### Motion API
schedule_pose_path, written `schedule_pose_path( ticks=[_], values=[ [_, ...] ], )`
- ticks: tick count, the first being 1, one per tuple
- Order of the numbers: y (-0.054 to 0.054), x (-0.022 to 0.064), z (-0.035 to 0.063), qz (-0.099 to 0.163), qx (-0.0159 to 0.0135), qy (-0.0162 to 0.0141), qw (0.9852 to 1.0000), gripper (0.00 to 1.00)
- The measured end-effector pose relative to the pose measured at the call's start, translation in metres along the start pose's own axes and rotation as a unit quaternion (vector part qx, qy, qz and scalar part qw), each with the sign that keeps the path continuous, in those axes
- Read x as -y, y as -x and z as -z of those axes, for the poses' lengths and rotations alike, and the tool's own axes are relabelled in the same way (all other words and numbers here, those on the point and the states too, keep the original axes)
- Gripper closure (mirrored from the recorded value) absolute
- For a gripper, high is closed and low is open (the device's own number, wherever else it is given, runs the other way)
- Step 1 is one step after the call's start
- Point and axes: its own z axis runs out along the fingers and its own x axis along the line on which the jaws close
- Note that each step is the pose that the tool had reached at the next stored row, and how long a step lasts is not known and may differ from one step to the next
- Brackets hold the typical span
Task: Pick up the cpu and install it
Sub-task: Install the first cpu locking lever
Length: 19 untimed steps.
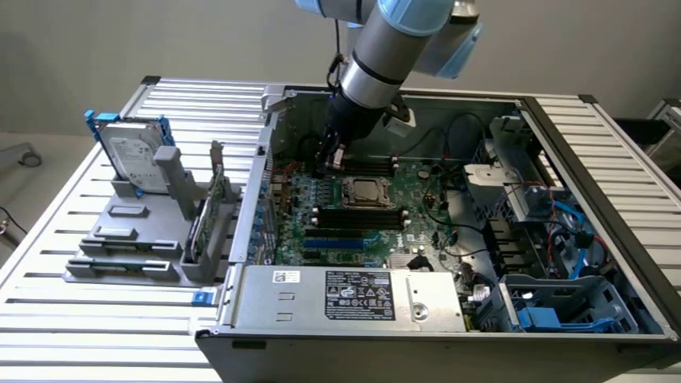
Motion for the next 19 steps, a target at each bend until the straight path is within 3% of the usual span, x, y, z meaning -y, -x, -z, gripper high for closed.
schedule_pose_path(
  ticks=[6,14,16,19],
  values=[
    [0.0001,0.0032,0.0000,-0.010,-0.0062,0.0014,0.9999,0.89],
    [0.0045,0.0063,-0.0002,-0.020,-0.0104,0.0019,0.9997,0.89],
    [0.0045,0.0063,-0.0002,-0.029,-0.0137,0.0025,0.9995,0.89],
    [0.0045,0.0063,-0.0003,-0.049,-0.0211,0.0039,0.9986,0.89]
  ],
)
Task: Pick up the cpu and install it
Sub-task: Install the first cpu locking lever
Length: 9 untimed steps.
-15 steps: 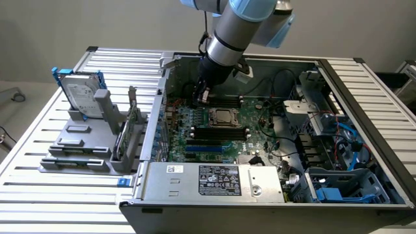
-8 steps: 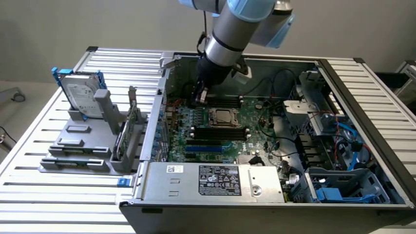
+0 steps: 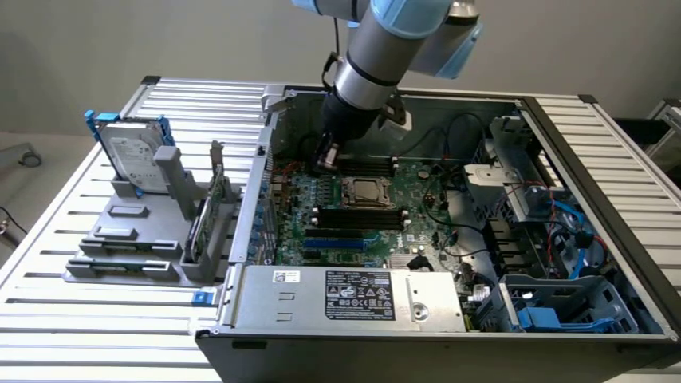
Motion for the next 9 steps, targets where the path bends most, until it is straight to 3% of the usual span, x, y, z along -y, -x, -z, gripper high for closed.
schedule_pose_path(
  ticks=[9],
  values=[
    [0.0001,0.0007,-0.0001,-0.054,-0.0201,0.0035,0.9983,0.89]
  ],
)
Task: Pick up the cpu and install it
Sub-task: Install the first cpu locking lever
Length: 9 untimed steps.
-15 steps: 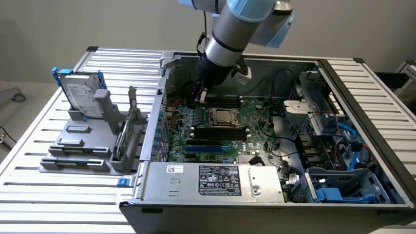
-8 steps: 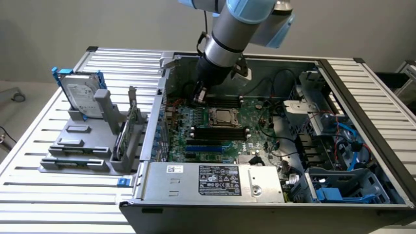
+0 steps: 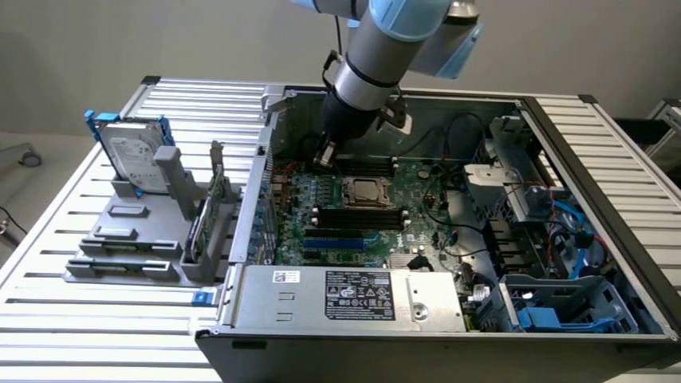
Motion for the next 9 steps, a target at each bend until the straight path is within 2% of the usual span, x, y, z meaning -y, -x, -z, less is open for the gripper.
schedule_pose_path(
  ticks=[6,9],
  values=[
    [0.0016,0.0075,0.0008,-0.008,-0.0129,-0.0016,0.9999,0.89],
    [0.0021,0.0101,0.0007,-0.013,-0.0180,-0.0020,0.9998,0.89]
  ],
)
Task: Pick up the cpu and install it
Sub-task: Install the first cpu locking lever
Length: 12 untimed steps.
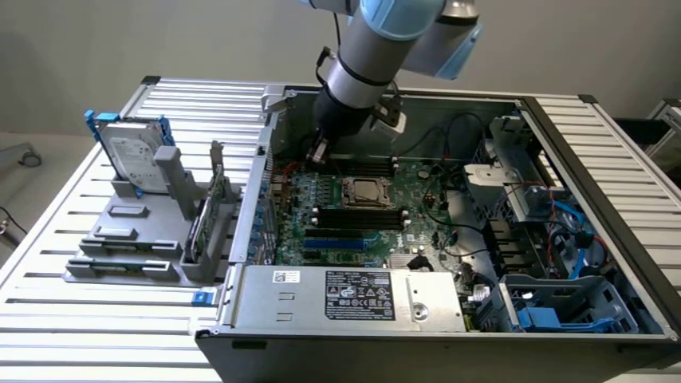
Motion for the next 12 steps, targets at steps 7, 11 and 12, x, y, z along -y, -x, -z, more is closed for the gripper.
schedule_pose_path(
  ticks=[7,11,12],
  values=[
    [0.0015,0.0057,-0.0002,-0.016,-0.0118,0.0001,0.9998,0.89],
    [0.0016,0.0062,-0.0004,-0.030,-0.0184,0.0039,0.9994,0.89],
    [0.0016,0.0062,-0.0005,-0.035,-0.0204,0.0052,0.9992,0.89]
  ],
)
